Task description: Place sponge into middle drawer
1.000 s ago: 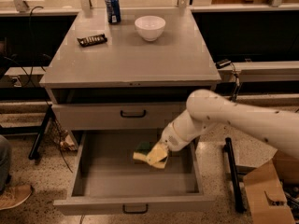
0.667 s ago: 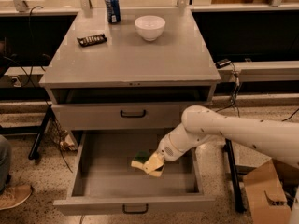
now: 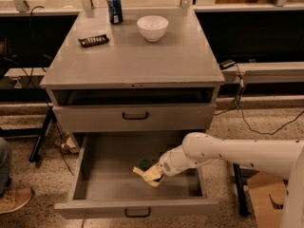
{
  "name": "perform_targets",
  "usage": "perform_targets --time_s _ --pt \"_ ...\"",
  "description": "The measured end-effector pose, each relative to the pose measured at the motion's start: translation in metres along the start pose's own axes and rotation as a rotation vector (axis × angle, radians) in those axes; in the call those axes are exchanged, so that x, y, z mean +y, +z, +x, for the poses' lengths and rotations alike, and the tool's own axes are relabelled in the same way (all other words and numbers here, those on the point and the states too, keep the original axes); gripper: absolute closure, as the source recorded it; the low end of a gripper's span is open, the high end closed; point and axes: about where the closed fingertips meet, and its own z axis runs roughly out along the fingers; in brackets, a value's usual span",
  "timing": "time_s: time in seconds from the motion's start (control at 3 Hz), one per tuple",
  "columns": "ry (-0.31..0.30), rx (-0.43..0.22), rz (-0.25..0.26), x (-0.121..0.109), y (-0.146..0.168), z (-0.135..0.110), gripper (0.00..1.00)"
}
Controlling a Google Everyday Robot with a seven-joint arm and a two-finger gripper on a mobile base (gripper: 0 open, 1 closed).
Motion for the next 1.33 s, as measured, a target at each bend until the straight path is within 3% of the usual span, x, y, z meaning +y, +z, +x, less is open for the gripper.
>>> perform_targets --time_s 0.67,1.0,1.33 --pt "0.038 -0.091 0.046 -0.018 0.033 -0.005 0.11" --pt "0.046 -0.119 0.055 -0.021 0.037 -0.006 0.00" --pt "0.042 -0.141 0.076 -0.022 0.030 -0.007 0.00"
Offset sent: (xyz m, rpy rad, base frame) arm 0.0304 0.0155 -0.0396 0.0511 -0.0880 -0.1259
